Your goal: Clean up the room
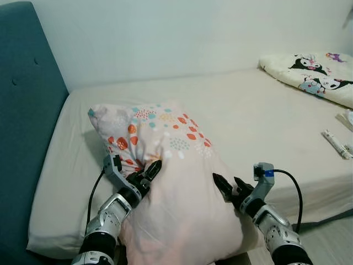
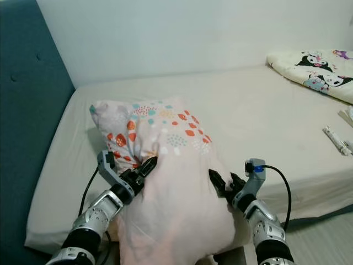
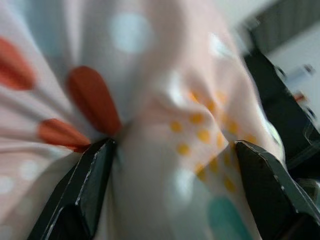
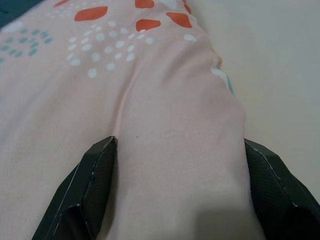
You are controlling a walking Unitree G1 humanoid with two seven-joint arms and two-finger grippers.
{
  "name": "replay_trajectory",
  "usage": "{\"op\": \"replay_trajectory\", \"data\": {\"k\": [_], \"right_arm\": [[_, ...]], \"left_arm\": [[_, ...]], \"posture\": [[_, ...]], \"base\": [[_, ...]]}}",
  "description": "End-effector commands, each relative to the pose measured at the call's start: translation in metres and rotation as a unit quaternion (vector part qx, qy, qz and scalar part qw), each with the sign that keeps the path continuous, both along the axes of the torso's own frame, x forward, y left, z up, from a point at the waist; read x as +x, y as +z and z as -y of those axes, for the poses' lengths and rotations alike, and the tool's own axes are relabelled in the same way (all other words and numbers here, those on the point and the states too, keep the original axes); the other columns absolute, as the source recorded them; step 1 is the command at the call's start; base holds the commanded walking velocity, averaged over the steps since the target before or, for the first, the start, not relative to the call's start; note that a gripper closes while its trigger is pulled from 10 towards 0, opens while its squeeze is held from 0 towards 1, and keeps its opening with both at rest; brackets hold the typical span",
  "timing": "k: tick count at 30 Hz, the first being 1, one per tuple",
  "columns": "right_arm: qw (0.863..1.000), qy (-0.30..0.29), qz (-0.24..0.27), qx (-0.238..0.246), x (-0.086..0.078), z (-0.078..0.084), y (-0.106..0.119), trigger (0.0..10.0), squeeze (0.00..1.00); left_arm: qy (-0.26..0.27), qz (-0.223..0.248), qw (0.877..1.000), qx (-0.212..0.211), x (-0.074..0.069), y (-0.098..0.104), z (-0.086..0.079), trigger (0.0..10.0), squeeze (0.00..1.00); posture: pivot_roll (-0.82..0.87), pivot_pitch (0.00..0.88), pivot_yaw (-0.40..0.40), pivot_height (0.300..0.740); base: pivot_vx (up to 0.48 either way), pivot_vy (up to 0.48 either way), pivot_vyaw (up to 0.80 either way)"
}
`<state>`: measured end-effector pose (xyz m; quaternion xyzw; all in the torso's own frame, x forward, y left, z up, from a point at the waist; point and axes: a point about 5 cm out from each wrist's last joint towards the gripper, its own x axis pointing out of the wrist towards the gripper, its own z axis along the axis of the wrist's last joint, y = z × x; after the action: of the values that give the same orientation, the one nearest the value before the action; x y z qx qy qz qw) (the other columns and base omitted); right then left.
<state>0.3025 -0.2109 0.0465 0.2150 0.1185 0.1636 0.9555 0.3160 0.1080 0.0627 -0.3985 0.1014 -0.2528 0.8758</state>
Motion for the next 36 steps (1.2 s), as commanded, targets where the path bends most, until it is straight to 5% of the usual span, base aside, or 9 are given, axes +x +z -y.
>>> {"op": "replay_trajectory", "data": {"k": [1, 6, 7, 10, 11, 22, 32, 36], "right_arm": [[1.0, -0.003, -0.006, 0.002, -0.001, -0.003, -0.002, 10.0, 0.0], [1.0, -0.011, -0.008, -0.008, 0.0, -0.001, -0.002, 10.0, 0.0], [1.0, -0.015, -0.009, -0.008, 0.001, 0.0, -0.002, 10.0, 0.0], [1.0, -0.017, -0.009, -0.008, 0.001, 0.0, -0.001, 10.0, 0.0], [1.0, -0.019, -0.009, -0.009, 0.001, 0.001, -0.001, 10.0, 0.0], [1.0, -0.028, -0.002, -0.012, 0.005, 0.002, 0.004, 10.0, 0.0], [0.999, -0.034, 0.011, -0.012, 0.01, 0.001, 0.012, 10.0, 0.0], [0.999, -0.038, 0.019, -0.013, 0.013, 0.0, 0.016, 10.0, 0.0]], "left_arm": [[-0.088, -0.012, 0.996, -0.003, -0.012, -0.006, 0.036, 10.0, 0.0], [-0.123, -0.003, 0.992, 0.0, -0.016, -0.004, 0.044, 10.0, 0.0], [-0.128, 0.001, 0.992, 0.008, -0.017, -0.002, 0.046, 3.1, 0.0], [-0.131, 0.004, 0.991, 0.014, -0.017, -0.001, 0.047, 3.1, 0.0], [-0.133, 0.006, 0.991, 0.019, -0.017, 0.0, 0.048, 0.0, 0.0], [-0.095, 0.012, 0.993, 0.065, -0.005, 0.009, 0.045, 0.0, 0.0], [-0.025, 0.034, 0.996, 0.084, 0.023, 0.042, 0.04, 0.0, 0.0], [0.019, 0.068, 0.989, 0.128, 0.04, 0.064, 0.03, 0.0, 0.0]], "posture": [[0.0, 0.0, -0.013, 0.471], [0.0, 0.0, -0.009, 0.471], [0.0, 0.0, -0.009, 0.471], [0.0, 0.0, -0.009, 0.471], [0.0, 0.0, -0.008, 0.471], [0.0, 0.0, -0.003, 0.471], [0.0, 0.0, -0.001, 0.471], [-0.01, 0.0, 0.001, 0.471]], "base": [[0.0, 0.0, 0.0], [0.0, 0.0, 0.0], [0.0, 0.0, 0.0], [0.0, 0.0, 0.0], [0.0, 0.0, 0.0], [0.0, 0.0, 0.0], [0.0, 0.0, 0.0], [0.0, 0.0, 0.0]]}}
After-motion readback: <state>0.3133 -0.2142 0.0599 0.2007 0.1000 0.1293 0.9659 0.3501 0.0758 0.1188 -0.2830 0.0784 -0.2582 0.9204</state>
